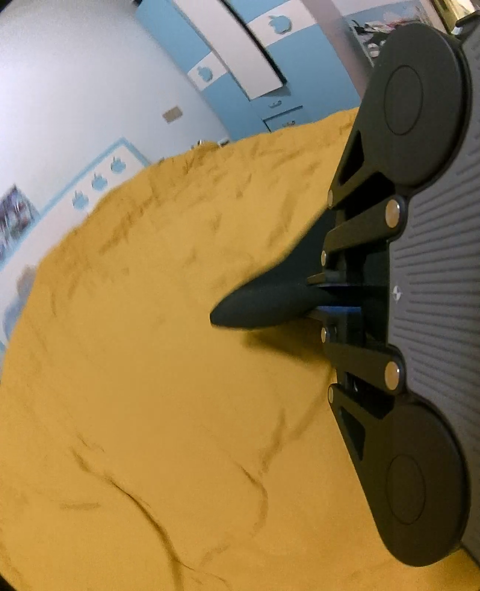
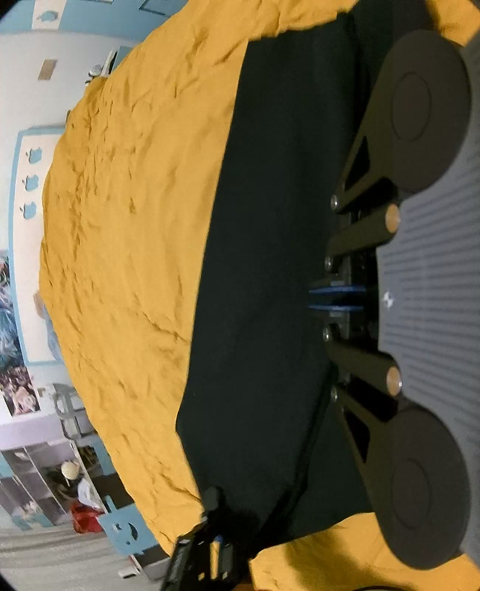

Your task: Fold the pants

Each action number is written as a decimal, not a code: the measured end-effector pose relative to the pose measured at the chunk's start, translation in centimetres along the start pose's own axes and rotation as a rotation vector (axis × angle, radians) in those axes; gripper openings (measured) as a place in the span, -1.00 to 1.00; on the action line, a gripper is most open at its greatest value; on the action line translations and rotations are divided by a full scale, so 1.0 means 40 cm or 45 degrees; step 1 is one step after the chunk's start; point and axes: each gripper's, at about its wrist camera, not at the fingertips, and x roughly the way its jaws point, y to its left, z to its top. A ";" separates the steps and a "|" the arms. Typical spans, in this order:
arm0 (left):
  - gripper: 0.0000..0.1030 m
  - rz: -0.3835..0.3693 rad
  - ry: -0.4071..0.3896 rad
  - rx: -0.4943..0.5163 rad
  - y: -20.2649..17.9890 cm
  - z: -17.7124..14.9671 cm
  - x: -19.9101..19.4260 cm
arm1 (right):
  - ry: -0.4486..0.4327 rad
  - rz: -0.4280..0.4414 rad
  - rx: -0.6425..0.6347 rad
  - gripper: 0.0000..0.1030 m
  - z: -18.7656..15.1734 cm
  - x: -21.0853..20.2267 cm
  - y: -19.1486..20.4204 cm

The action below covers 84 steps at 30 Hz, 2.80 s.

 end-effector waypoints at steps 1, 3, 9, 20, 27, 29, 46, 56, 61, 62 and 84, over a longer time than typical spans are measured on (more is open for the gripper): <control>-0.84 0.006 -0.015 0.038 -0.040 -0.001 -0.010 | -0.003 0.003 0.026 -0.97 0.001 -0.015 -0.014; -0.84 -0.001 -0.045 0.125 -0.127 -0.010 -0.028 | -0.013 0.009 0.083 -0.97 0.000 -0.049 -0.047; -0.84 -0.041 -0.048 0.319 -0.357 -0.073 -0.036 | -0.066 0.022 0.235 -0.97 -0.010 -0.157 -0.144; -0.84 0.002 0.274 0.588 -0.549 -0.319 0.181 | -0.067 0.060 0.373 -0.90 -0.077 -0.251 -0.255; -0.81 0.056 0.469 0.609 -0.529 -0.381 0.248 | -0.053 0.091 0.430 -0.90 -0.109 -0.261 -0.281; -0.65 0.018 0.528 0.569 -0.517 -0.371 0.256 | -0.057 0.107 0.436 -0.90 -0.107 -0.260 -0.278; -0.30 -0.013 0.222 0.357 -0.358 -0.174 0.082 | -0.023 0.305 0.712 -0.43 -0.035 -0.115 -0.299; -0.30 0.032 0.200 0.232 -0.236 -0.139 0.060 | 0.009 0.307 0.716 -0.92 0.015 -0.069 -0.289; -0.30 0.023 0.199 0.214 -0.230 -0.140 0.062 | -0.001 0.366 0.574 -0.94 0.136 -0.127 -0.276; -0.30 0.018 0.196 0.214 -0.230 -0.140 0.064 | -0.007 0.376 0.554 -0.94 0.165 -0.140 -0.280; -0.35 -0.034 0.291 0.439 -0.335 -0.229 0.130 | 0.154 0.095 0.519 -0.95 0.156 -0.164 -0.535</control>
